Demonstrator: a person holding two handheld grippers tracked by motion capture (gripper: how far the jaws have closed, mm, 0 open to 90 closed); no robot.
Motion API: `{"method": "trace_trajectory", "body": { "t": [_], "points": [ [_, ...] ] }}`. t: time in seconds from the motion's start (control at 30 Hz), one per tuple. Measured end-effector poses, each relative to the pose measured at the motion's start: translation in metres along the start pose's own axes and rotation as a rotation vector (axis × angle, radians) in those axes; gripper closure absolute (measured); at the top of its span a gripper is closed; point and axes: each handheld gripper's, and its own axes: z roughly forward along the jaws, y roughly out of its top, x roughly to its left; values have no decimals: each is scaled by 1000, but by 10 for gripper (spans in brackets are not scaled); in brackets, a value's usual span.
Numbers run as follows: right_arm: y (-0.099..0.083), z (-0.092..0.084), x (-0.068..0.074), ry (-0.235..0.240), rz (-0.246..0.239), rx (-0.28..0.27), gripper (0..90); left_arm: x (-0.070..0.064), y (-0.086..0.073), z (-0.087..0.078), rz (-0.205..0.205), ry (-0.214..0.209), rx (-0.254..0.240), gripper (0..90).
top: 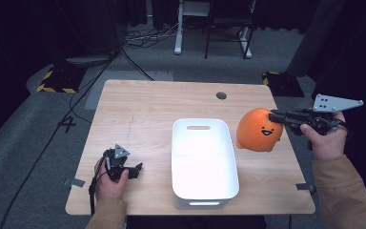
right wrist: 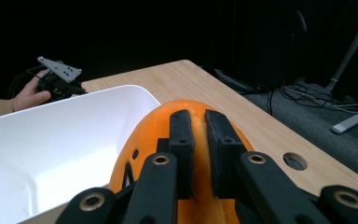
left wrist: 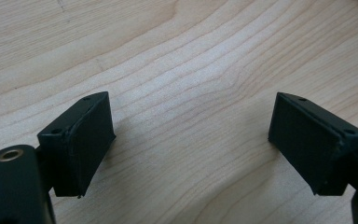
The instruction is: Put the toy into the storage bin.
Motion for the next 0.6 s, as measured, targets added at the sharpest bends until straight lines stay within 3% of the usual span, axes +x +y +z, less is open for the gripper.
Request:
{"method": "trace_trajectory", "body": {
  "t": [0.6],
  "points": [
    [40,13,8,16,-35,-36,822,0,0,0,0,0,0,143]
  ]
}}
